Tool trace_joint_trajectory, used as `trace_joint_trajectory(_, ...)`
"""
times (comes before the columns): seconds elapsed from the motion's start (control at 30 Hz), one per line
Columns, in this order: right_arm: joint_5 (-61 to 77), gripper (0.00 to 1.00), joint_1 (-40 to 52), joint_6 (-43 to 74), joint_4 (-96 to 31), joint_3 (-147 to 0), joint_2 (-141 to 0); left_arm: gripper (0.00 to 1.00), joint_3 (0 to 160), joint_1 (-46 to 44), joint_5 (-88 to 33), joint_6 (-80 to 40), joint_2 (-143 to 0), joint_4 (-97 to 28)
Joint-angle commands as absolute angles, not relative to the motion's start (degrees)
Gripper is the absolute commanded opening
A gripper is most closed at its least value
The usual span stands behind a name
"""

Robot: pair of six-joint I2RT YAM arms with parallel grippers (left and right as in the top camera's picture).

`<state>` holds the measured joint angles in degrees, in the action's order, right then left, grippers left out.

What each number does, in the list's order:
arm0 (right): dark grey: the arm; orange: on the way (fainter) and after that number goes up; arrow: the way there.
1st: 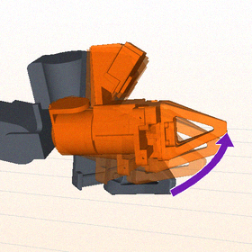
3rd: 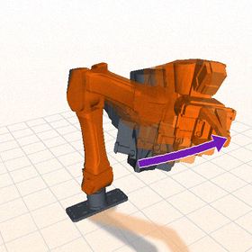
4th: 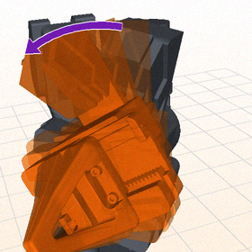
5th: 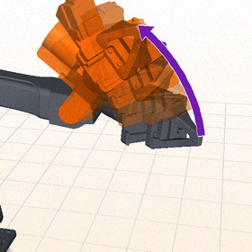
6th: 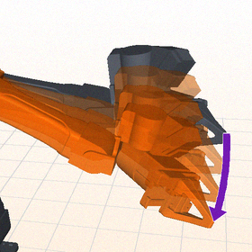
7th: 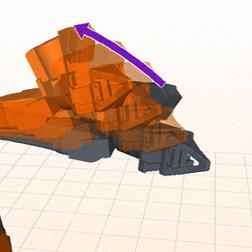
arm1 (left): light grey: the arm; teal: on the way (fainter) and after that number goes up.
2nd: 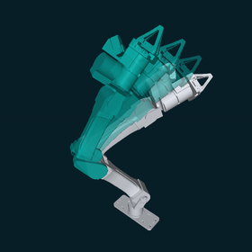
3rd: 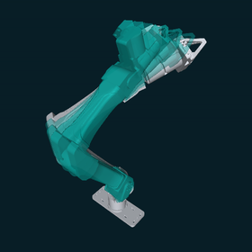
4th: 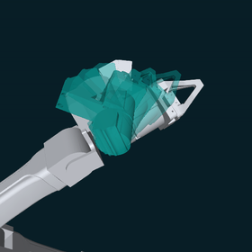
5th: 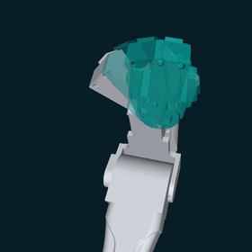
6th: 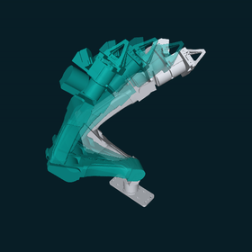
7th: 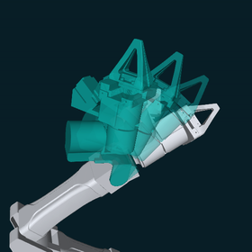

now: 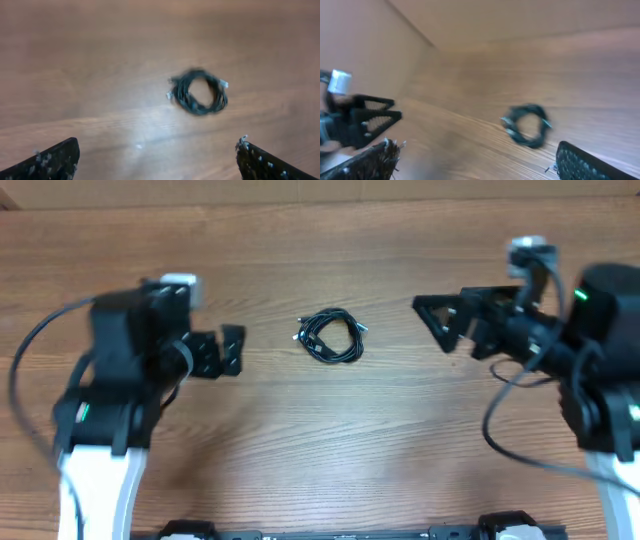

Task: Untangle cables
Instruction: 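Raise both arms and move the grippers toward the black cable bundle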

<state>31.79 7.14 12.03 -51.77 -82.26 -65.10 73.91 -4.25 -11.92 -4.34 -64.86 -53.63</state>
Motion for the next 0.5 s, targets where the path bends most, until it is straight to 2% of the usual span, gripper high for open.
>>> trace_joint_trajectory(0.0, 13.67, 1.00, 10.66, 7.38, -55.35, -84.18, -69.01, 1.00, 77.41, -6.98, -10.79, -4.97, -73.87, -56.93)
trace_joint_trajectory(0.17, 6.42, 1.00, 12.69, 7.35, -56.42, -84.18, -71.42, 1.00, 77.95, -8.80, -2.63, -7.55, -83.15, -57.65)
trace_joint_trajectory(0.4, 8.62, 1.00, 12.69, 9.52, -54.81, -84.18, -71.81, 1.00, 77.95, -8.82, -5.69, -7.92, -90.96, -52.21)
trace_joint_trajectory(0.47, 8.56, 1.00, 12.69, 8.97, -55.46, -84.18, -71.83, 1.00, 77.95, -8.82, -2.31, -12.93, -92.23, -49.87)
